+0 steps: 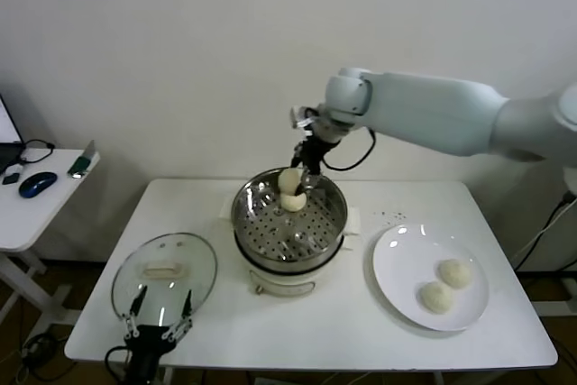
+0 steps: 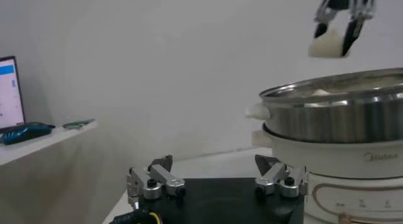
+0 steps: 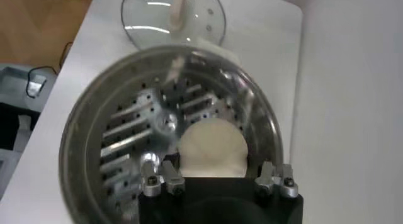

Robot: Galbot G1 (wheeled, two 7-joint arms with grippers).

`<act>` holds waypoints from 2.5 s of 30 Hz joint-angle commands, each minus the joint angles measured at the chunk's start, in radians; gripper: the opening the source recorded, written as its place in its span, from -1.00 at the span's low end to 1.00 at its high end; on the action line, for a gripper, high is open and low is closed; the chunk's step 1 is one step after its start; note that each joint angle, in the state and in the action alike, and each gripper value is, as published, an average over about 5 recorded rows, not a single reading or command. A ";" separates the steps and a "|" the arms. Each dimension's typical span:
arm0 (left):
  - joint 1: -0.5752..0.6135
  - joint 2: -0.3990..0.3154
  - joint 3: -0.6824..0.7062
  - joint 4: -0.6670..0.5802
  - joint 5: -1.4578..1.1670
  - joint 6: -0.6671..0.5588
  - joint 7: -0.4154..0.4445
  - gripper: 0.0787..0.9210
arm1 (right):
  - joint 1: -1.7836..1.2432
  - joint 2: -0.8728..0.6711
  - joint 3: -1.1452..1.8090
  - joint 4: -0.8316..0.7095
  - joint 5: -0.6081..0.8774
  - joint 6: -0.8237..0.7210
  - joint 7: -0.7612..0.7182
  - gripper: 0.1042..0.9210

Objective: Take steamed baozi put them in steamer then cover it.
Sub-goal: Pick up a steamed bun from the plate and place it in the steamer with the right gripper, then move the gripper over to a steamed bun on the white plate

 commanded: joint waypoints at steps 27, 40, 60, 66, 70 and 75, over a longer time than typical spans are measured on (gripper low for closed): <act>-0.012 0.015 0.003 0.009 0.015 0.014 0.002 0.77 | -0.143 0.113 0.018 -0.059 -0.112 -0.012 0.018 0.75; -0.022 0.010 0.019 0.003 0.035 0.027 0.002 0.77 | 0.166 -0.341 -0.099 0.199 -0.122 0.056 -0.102 0.76; -0.013 -0.014 0.009 0.003 0.064 0.040 0.002 0.77 | -0.384 -0.894 0.167 0.460 -0.599 0.059 -0.110 0.76; -0.013 -0.028 0.010 0.008 0.079 0.040 0.002 0.77 | -0.564 -0.900 0.314 0.394 -0.667 0.064 -0.111 0.76; -0.011 -0.031 0.007 0.015 0.081 0.037 0.000 0.77 | -0.607 -0.887 0.353 0.355 -0.682 0.069 -0.114 0.76; -0.008 -0.031 0.003 0.023 0.079 0.034 -0.001 0.77 | -0.636 -0.872 0.373 0.335 -0.689 0.071 -0.113 0.76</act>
